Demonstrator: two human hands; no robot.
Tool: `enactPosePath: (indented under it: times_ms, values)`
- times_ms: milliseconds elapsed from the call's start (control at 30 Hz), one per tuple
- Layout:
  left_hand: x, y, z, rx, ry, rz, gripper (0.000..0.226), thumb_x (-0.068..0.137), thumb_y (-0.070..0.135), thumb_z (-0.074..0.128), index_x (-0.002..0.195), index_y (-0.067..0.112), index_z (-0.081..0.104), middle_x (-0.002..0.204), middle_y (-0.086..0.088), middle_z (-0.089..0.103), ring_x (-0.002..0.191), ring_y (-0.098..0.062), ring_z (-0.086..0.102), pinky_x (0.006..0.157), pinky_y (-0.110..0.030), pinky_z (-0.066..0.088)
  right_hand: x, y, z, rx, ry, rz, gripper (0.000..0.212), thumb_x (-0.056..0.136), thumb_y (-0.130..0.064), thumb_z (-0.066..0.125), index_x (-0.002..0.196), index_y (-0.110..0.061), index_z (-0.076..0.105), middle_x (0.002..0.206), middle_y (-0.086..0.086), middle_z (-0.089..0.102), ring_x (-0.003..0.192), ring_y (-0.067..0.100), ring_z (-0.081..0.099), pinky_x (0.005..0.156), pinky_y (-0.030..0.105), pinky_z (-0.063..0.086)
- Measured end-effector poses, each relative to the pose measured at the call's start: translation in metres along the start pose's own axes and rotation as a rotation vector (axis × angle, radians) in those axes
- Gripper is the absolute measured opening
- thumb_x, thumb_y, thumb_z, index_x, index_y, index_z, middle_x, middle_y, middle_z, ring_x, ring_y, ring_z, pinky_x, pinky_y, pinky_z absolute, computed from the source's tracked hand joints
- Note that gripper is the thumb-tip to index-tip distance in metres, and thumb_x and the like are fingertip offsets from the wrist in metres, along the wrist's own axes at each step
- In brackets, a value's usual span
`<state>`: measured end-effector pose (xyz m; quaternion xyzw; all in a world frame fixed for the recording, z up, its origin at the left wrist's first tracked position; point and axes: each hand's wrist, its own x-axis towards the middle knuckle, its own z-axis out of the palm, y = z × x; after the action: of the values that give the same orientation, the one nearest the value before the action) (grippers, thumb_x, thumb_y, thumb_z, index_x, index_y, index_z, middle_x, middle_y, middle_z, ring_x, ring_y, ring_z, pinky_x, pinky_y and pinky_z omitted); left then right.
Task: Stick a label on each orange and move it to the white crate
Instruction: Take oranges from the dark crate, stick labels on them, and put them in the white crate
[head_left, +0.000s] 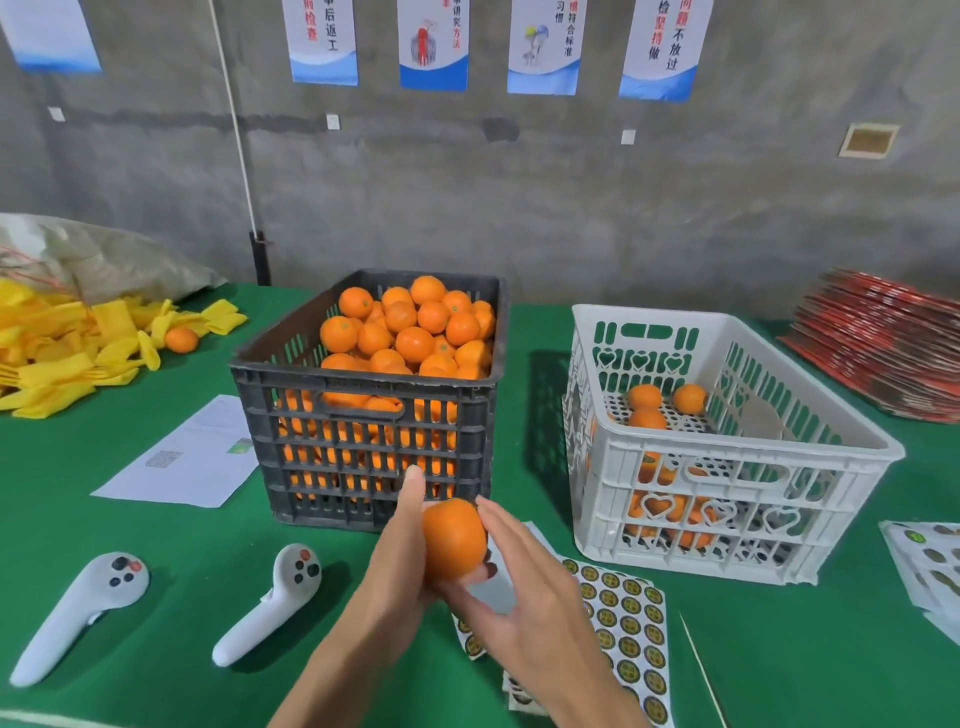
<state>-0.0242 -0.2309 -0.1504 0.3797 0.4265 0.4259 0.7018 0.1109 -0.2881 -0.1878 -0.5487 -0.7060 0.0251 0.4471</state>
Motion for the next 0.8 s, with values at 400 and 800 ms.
enactPosePath:
  times_ms: [400, 800]
  values:
    - [0.023, 0.063, 0.043, 0.518, -0.016, 0.659, 0.026, 0.096, 0.064, 0.056, 0.102, 0.04, 0.063, 0.099, 0.014, 0.071, 0.091, -0.003, 0.07, 0.074, -0.02, 0.057, 0.068, 0.064, -0.104, -0.268, 0.319, 0.14, 0.072, 0.092, -0.046, 0.067, 0.152, -0.016, 0.042, 0.146, 0.003, 0.056, 0.123, 0.021, 0.062, 0.105, 0.035, 0.049]
    - [0.186, 0.184, 0.01, 1.233, 0.055, 0.355, 0.031, 0.094, 0.023, 0.076, 0.123, 0.016, 0.066, 0.117, -0.012, 0.067, 0.103, -0.028, 0.064, 0.079, -0.037, 0.052, 0.104, 0.096, -0.099, -0.351, 0.298, 0.07, 0.042, 0.1, -0.016, 0.062, 0.141, -0.009, 0.059, 0.144, 0.005, 0.058, 0.135, 0.021, 0.053, 0.118, 0.04, 0.036]
